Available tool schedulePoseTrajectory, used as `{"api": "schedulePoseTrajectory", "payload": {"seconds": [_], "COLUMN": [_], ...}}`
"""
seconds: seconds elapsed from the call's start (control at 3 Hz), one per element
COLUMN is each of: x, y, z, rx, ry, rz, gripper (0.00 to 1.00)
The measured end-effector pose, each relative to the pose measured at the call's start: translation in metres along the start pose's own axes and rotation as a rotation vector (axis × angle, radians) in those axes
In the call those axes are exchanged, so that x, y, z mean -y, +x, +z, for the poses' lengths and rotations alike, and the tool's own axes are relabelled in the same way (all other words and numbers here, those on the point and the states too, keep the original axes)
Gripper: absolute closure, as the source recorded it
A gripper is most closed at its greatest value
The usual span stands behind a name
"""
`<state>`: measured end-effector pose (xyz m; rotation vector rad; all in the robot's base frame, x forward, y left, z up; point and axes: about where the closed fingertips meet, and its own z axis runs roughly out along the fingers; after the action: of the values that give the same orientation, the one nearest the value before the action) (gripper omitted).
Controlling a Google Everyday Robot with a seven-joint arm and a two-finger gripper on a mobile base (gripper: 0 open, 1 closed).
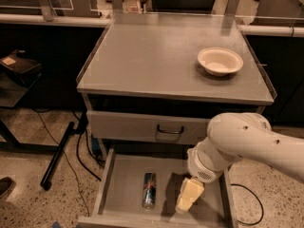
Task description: Pick redbull can from middle drawer and place on counter
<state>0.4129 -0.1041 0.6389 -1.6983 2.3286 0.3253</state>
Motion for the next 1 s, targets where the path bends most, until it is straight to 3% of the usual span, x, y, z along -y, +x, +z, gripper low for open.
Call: {"api": "schedulePoseTrajectory", "payload": {"seconds": [0.33, 0.67, 1.0], "x": [0.003, 0.037, 0.037], "y": [0.000, -0.012, -0.012], "z": [0.023, 0.074, 0.074], "rx": [0.005, -0.003, -0.003], "ry": [-0.005, 0.022, 0.022], "rz": [0.014, -0.011, -0.011], "gripper": [0.00, 0.00, 0.00]}}
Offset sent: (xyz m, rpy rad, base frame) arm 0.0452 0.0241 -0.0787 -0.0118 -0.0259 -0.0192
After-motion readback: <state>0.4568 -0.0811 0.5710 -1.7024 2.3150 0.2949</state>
